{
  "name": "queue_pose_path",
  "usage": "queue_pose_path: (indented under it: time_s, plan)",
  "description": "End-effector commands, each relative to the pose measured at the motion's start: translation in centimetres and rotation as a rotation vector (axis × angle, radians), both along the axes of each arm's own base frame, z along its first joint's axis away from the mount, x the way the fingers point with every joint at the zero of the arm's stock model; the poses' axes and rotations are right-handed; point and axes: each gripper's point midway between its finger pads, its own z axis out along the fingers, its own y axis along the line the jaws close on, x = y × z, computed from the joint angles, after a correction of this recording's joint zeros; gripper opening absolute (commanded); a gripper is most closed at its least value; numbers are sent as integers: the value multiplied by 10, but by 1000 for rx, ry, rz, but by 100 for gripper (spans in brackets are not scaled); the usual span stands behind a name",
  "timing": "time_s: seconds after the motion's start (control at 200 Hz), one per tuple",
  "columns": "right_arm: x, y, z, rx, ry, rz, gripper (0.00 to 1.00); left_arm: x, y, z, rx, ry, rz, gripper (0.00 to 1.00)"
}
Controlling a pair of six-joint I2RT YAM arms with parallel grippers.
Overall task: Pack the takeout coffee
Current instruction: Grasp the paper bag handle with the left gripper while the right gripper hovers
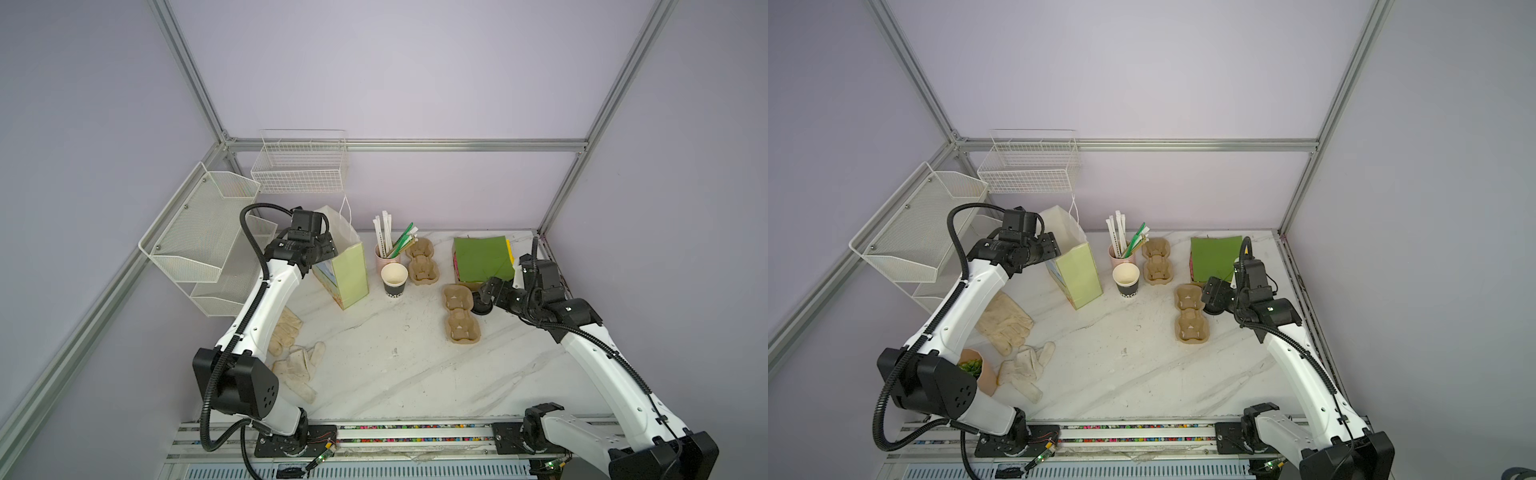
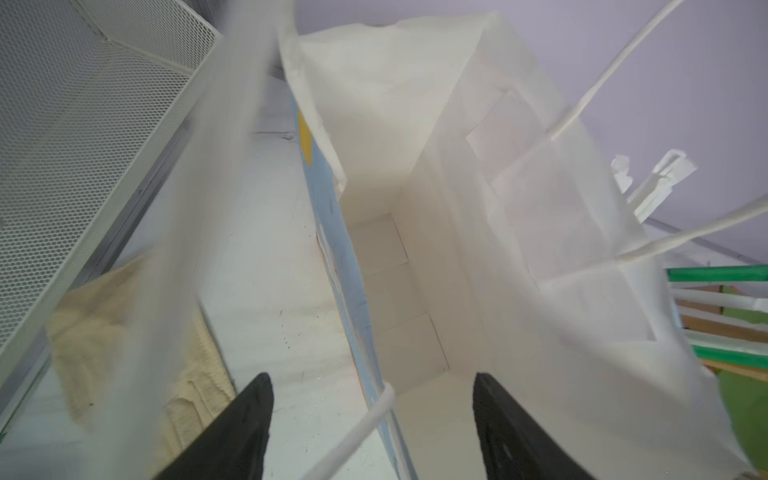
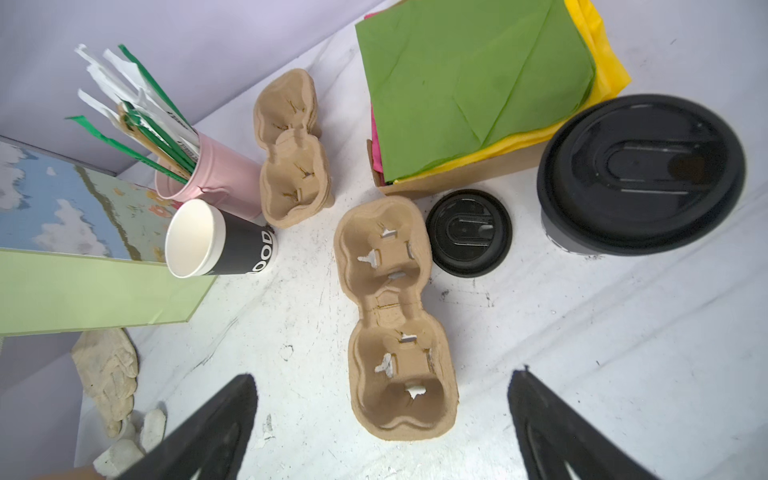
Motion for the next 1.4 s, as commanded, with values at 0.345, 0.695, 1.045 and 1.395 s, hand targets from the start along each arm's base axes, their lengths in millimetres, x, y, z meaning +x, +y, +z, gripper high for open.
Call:
queue_pose_path:
  time_s: [0.345, 0.695, 1.045, 1.395]
  plan:
    - [-12, -5, 1, -49, 15, 19, 97, 10, 5, 38, 13, -80, 10, 36]
    - [-14, -5, 3, -53, 12, 24, 97, 7, 6, 36, 29, -46, 3, 5]
    - [-14, -5, 16, -54, -15, 34, 97, -61, 4, 88, -34, -133, -48, 0]
    - [-19, -2, 22, -44, -37, 60, 97, -147, -10, 110, -188, -168, -107, 0]
